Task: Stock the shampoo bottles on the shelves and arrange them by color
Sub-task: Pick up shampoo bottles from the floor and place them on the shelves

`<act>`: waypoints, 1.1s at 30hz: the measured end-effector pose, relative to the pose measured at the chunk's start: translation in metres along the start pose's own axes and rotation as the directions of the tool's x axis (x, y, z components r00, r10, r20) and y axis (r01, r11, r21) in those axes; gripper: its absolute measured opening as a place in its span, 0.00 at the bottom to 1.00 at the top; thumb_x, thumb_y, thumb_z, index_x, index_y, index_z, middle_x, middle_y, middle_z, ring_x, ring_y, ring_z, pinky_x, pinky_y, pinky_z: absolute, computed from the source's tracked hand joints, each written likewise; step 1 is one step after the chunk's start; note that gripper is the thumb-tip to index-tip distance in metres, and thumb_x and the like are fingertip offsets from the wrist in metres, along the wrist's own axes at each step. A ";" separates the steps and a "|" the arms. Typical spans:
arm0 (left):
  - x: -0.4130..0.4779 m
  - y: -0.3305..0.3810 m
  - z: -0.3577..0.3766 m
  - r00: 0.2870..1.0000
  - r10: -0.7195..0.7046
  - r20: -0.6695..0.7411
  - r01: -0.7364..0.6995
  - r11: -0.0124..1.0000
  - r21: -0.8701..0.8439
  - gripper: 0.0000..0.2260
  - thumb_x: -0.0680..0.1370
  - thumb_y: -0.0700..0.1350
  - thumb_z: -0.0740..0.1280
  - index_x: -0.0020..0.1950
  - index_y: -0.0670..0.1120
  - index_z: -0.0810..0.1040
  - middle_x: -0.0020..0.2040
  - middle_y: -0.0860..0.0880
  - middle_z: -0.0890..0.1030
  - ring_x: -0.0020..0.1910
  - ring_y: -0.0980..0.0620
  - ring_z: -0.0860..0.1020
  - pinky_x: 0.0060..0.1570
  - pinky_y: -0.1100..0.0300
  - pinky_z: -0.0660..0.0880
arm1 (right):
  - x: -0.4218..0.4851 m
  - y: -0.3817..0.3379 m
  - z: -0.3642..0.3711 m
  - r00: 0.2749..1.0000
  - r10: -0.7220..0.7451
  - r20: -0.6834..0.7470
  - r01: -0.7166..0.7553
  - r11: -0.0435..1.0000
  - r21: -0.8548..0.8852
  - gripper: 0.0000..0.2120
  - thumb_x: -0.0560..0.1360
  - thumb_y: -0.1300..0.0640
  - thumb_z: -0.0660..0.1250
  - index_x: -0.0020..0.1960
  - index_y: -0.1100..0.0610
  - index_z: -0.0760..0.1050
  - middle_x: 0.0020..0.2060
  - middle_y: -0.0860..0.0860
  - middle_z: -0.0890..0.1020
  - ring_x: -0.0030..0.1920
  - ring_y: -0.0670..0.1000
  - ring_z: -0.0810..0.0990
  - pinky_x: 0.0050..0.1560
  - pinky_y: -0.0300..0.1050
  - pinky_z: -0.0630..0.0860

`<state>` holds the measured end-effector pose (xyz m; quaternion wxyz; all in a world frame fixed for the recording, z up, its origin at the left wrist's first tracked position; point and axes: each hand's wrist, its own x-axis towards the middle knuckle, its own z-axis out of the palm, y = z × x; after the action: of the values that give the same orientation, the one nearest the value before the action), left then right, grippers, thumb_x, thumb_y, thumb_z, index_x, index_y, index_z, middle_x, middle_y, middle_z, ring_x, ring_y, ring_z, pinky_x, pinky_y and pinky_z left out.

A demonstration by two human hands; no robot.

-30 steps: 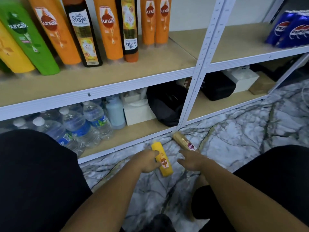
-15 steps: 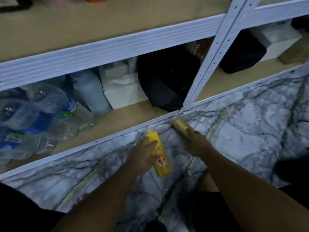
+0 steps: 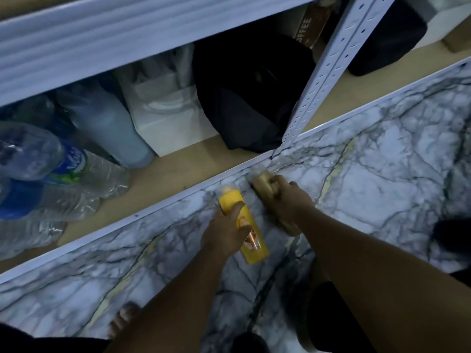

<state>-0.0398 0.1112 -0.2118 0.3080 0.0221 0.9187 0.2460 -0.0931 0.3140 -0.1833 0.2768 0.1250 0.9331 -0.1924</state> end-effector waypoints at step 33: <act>-0.064 -0.062 0.007 0.895 -0.444 0.051 0.422 0.804 -0.419 0.38 0.65 0.53 0.82 0.67 0.43 0.66 0.60 0.43 0.77 0.57 0.41 0.78 0.49 0.52 0.76 | -0.077 -0.039 0.106 0.988 -0.011 0.155 -0.004 0.995 0.101 0.27 0.71 0.43 0.74 0.60 0.57 0.70 0.55 0.57 0.75 0.54 0.59 0.79 0.48 0.48 0.75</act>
<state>0.0228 0.0479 -0.2104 0.3306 -0.2607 0.8320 0.3612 0.0062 0.2245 -0.2105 0.3417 0.1218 0.8980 -0.2491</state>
